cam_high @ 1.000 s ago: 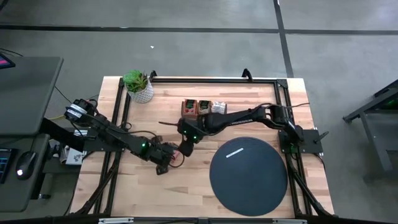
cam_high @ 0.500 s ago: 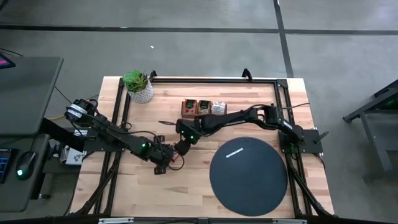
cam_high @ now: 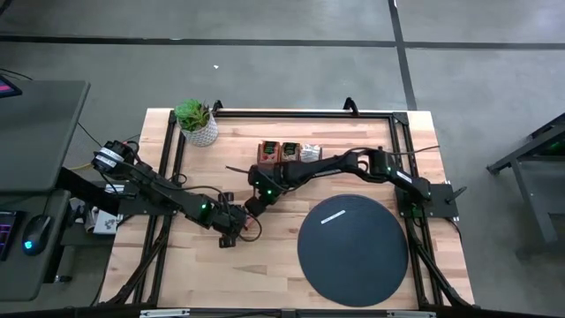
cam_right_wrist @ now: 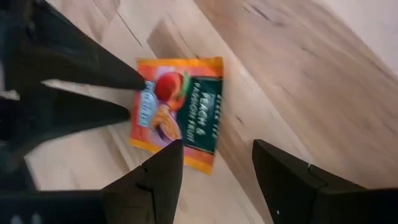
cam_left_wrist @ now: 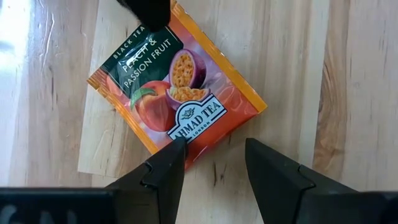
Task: Pick & Place Tea
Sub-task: Put the red orange tea sachet into the left section of the wooden organizer
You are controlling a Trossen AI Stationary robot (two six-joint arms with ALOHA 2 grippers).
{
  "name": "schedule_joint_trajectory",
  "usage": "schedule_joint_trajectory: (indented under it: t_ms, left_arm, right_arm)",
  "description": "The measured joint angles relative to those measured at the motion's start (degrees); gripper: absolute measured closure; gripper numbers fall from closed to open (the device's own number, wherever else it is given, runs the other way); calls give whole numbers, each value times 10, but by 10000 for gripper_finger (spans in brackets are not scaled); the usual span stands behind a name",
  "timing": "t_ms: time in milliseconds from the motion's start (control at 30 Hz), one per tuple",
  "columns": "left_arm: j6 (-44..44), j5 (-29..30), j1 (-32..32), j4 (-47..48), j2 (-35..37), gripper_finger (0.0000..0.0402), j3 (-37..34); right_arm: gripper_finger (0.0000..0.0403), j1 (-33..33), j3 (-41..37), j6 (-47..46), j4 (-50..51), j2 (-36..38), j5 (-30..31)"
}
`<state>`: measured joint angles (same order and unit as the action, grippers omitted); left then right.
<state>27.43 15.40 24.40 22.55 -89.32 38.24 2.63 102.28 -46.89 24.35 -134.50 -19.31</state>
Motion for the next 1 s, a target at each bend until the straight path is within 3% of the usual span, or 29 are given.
schedule_joint_trajectory:
  t_ms: [133,733,1000]
  left_arm:
    - [0,3,0,-2,0,236,0]
    - [-6,20,2,-9,0,236,0]
    - [-5,19,2,-15,0,236,0]
  right_arm:
    - [213,-1,2,-22,-36,-18,-41]
    - [215,-22,0,-47,-52,-23,-55]
    - [285,-21,-1,-43,-49,-24,-54]
